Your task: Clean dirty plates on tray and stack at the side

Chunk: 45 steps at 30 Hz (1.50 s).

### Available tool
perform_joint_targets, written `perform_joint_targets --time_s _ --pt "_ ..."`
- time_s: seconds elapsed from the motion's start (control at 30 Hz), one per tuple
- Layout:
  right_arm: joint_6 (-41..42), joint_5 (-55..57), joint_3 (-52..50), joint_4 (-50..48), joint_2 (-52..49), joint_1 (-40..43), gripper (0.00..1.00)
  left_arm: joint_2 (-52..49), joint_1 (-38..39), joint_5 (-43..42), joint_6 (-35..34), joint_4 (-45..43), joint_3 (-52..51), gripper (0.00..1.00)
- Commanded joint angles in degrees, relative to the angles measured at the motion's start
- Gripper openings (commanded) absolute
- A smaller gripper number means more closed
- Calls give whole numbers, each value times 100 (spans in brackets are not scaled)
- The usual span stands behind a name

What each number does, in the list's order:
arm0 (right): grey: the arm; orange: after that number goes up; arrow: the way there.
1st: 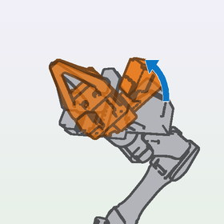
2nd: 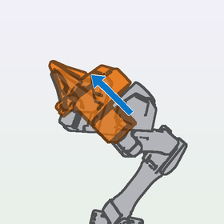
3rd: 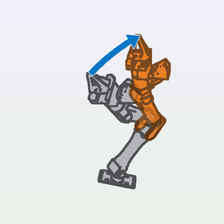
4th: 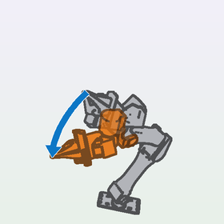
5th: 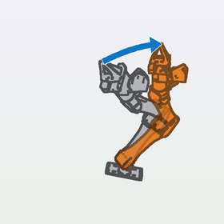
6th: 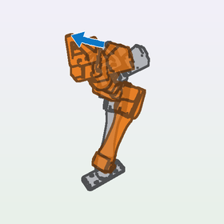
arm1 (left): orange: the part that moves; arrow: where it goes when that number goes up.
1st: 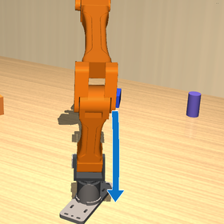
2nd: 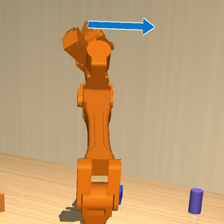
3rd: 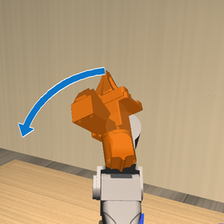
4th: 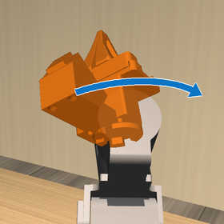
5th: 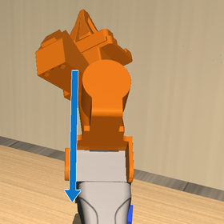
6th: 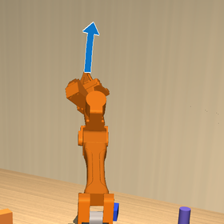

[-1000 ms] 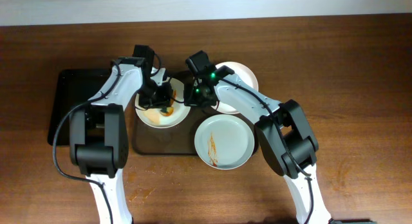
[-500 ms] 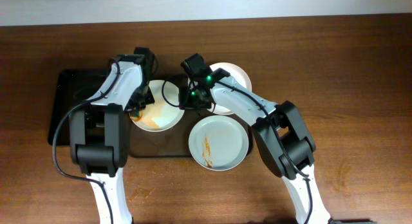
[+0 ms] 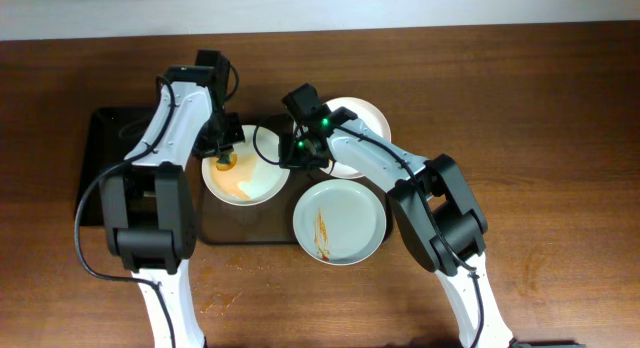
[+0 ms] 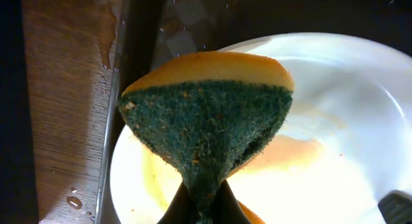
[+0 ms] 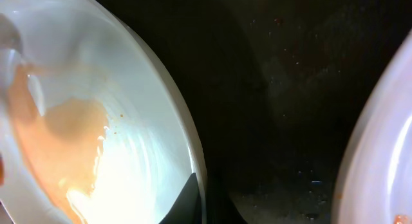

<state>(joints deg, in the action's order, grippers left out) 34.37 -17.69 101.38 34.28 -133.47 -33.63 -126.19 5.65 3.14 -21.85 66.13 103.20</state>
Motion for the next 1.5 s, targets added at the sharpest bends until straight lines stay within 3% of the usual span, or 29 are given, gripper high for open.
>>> perform_joint_targets --time_s 0.0,0.17,0.2,0.3,0.47,0.73,0.87,1.13,1.27,1.47 --pt "-627 -221 297 420 -144 31 4 -26 -20 -256 466 17 120 1" --pt "-1307 1038 1257 1648 297 33 4 -11 -144 -546 678 516 1193 1" --pt "-1344 1735 1510 2081 446 31 4 -11 -175 -623 678 535 1342 1" --pt "-1515 2752 1825 2667 769 22 4 -13 -289 -621 673 485 1397 1" --pt "-1552 4140 1860 2820 1224 -162 4 -13 -348 -623 671 295 1397 1" --pt "-1397 7890 1858 2881 1314 -1394 4 -24 -348 -619 671 122 1397 1" --pt "-1397 8435 1858 2876 1314 -1624 4 -24 -348 -619 671 116 1397 1" --pt "-1137 7997 1860 2872 1438 -1593 4 -24 -348 -621 671 138 1397 1" --pt "-1141 5410 1860 2929 1473 -981 4 -24 -348 -619 671 144 1397 1" --pt "-1458 1799 1840 3515 1578 1700 4 -24 -348 -616 673 142 1397 1"
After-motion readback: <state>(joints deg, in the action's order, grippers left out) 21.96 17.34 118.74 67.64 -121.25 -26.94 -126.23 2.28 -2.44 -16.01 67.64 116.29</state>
